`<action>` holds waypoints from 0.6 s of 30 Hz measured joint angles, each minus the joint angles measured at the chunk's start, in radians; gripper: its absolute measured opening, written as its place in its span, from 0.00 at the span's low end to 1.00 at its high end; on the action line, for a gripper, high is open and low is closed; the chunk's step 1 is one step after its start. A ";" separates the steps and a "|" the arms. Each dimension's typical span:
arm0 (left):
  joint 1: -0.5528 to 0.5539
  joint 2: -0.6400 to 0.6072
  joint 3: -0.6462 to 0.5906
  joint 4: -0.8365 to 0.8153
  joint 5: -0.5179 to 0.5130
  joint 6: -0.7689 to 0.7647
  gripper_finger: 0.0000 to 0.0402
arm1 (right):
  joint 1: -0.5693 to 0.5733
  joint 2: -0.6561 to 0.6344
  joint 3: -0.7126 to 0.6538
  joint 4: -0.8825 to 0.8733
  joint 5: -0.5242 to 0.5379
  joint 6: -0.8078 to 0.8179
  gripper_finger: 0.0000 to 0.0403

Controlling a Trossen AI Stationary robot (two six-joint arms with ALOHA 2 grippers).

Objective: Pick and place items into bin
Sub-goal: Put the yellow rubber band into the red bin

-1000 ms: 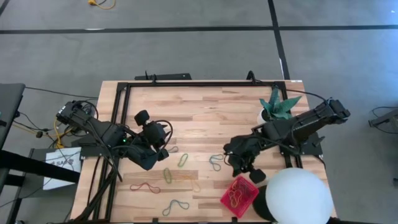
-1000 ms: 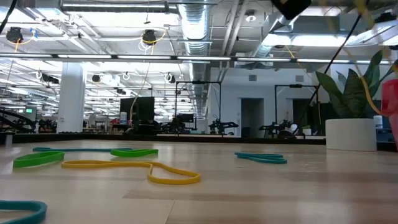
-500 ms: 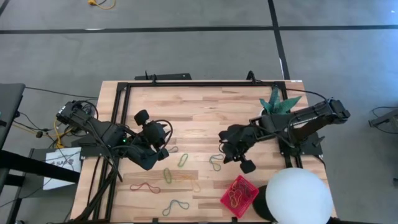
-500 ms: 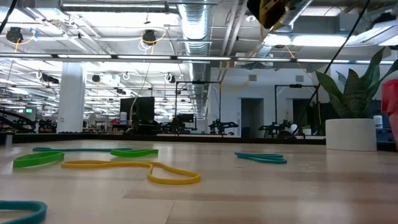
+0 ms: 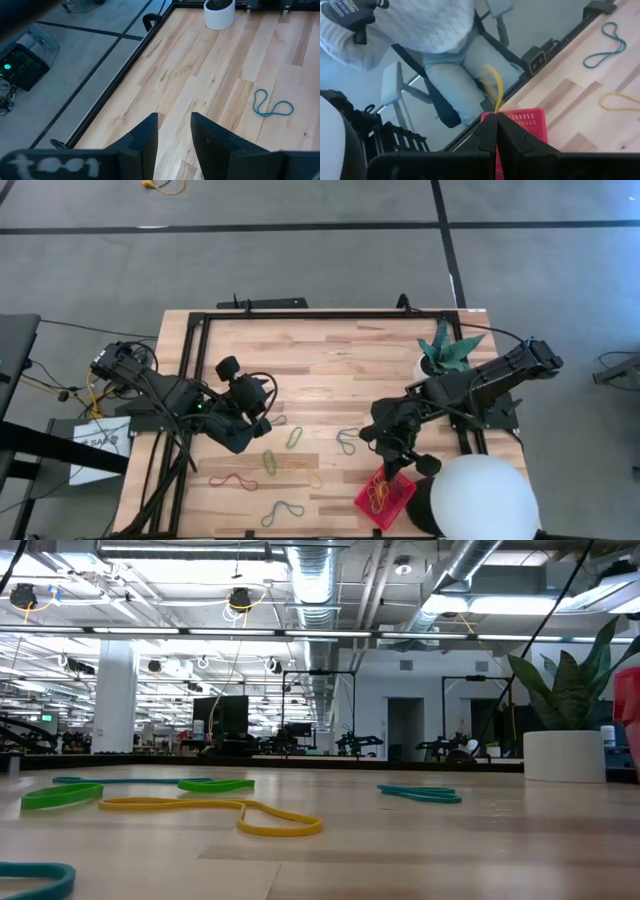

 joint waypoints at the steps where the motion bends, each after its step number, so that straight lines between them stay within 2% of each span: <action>1: 0.000 0.000 0.000 0.000 0.000 -0.002 0.27 | 0.005 0.000 0.000 0.003 0.001 -0.003 0.00; 18: 0.000 0.000 0.000 0.000 0.000 -0.004 0.27 | 0.023 0.020 0.000 0.007 0.068 -0.075 0.00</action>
